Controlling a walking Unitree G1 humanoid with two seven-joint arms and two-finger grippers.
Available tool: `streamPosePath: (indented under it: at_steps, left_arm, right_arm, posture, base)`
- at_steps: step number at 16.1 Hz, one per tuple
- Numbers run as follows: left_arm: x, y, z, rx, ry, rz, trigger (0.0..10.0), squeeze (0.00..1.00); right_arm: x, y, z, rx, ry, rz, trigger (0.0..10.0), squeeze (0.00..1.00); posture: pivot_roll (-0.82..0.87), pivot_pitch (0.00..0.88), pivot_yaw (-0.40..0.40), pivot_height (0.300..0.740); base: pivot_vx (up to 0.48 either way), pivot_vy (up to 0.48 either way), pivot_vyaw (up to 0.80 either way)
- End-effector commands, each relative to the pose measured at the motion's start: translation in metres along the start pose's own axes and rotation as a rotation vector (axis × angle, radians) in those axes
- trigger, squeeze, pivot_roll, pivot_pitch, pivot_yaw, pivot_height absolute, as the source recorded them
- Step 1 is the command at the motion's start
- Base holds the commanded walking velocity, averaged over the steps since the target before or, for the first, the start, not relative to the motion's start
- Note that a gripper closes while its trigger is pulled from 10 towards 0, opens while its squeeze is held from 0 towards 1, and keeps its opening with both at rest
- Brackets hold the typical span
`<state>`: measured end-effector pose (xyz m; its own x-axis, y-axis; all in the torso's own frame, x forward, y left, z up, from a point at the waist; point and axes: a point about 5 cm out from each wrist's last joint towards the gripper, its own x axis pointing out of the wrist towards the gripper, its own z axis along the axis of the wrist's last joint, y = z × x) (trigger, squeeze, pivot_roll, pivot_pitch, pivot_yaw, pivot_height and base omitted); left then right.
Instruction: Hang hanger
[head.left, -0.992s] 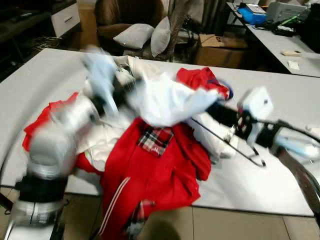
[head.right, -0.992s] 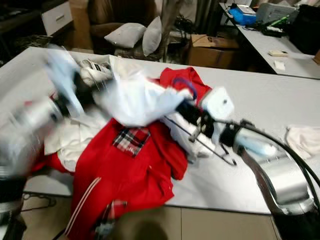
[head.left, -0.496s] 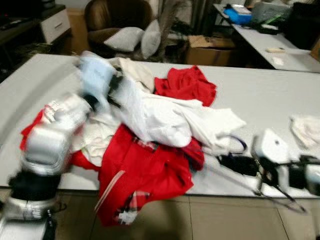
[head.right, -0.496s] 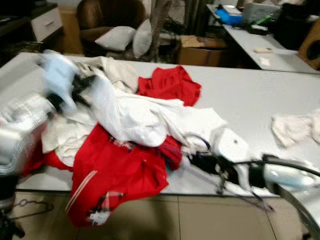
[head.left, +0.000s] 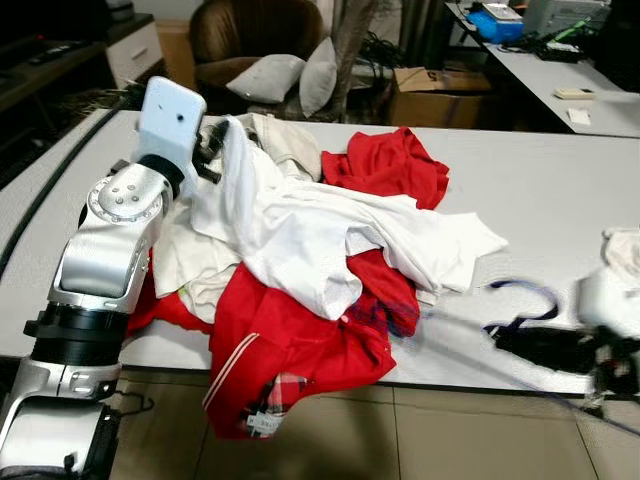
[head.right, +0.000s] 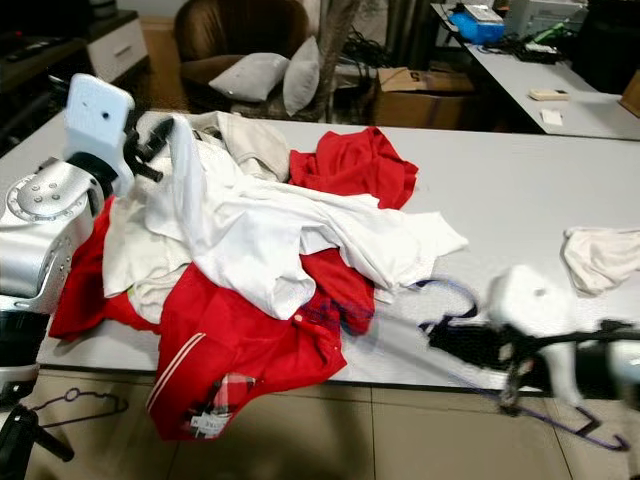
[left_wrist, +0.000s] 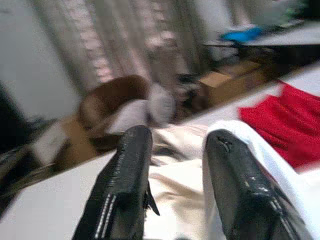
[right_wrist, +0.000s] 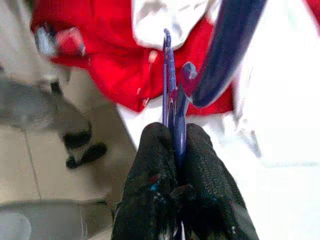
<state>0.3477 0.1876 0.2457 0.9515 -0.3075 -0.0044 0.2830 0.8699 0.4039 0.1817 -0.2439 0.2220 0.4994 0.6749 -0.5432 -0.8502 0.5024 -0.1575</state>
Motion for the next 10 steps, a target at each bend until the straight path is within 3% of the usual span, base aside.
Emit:
streamPosePath:
  at_steps: [1, 2, 3, 5, 8, 10]
  left_arm:
    - [-0.011, -0.011, -0.027, 0.056, 0.185, -0.229, 10.0, 1.00]
    - [-0.025, -0.010, -0.047, 0.114, 0.342, -0.350, 10.0, 1.00]
    - [-0.035, -0.004, -0.054, 0.107, 0.401, -0.405, 10.0, 1.00]
    - [-0.047, 0.008, -0.049, 0.076, 0.391, -0.466, 10.0, 1.00]
    - [-0.068, 0.020, -0.041, 0.032, 0.364, -0.580, 10.0, 1.00]
    - [-0.073, 0.034, -0.024, -0.117, 0.261, -0.522, 10.0, 1.00]
  right_arm:
    - [-0.014, -0.003, 0.014, -0.013, -0.079, -0.028, 10.0, 0.00]
    - [-0.020, -0.005, 0.019, -0.009, -0.129, -0.038, 10.0, 0.00]
    - [-0.022, -0.007, 0.022, -0.008, -0.171, -0.052, 10.0, 0.00]
    - [-0.020, -0.018, 0.027, 0.008, -0.258, -0.129, 10.0, 0.00]
    - [-0.009, -0.024, 0.023, 0.069, -0.282, -0.177, 10.0, 0.00]
    - [0.006, -0.024, 0.018, 0.129, -0.304, -0.184, 10.0, 0.00]
  posture:
    - [0.02, 0.000, 0.027, 0.740]
    - [0.02, 0.000, 0.027, 0.740]
    - [0.03, 0.000, 0.024, 0.740]
    - [0.03, 0.000, 0.024, 0.740]
    - [0.05, 0.000, 0.010, 0.740]
    - [0.05, 0.000, 0.005, 0.740]
  base:
    - [0.000, 0.000, 0.00]
    - [0.000, 0.000, 0.00]
    - [0.000, 0.000, 0.00]
    - [0.000, 0.000, 0.00]
    - [0.000, 0.000, 0.00]
    - [0.000, 0.000, 0.00]
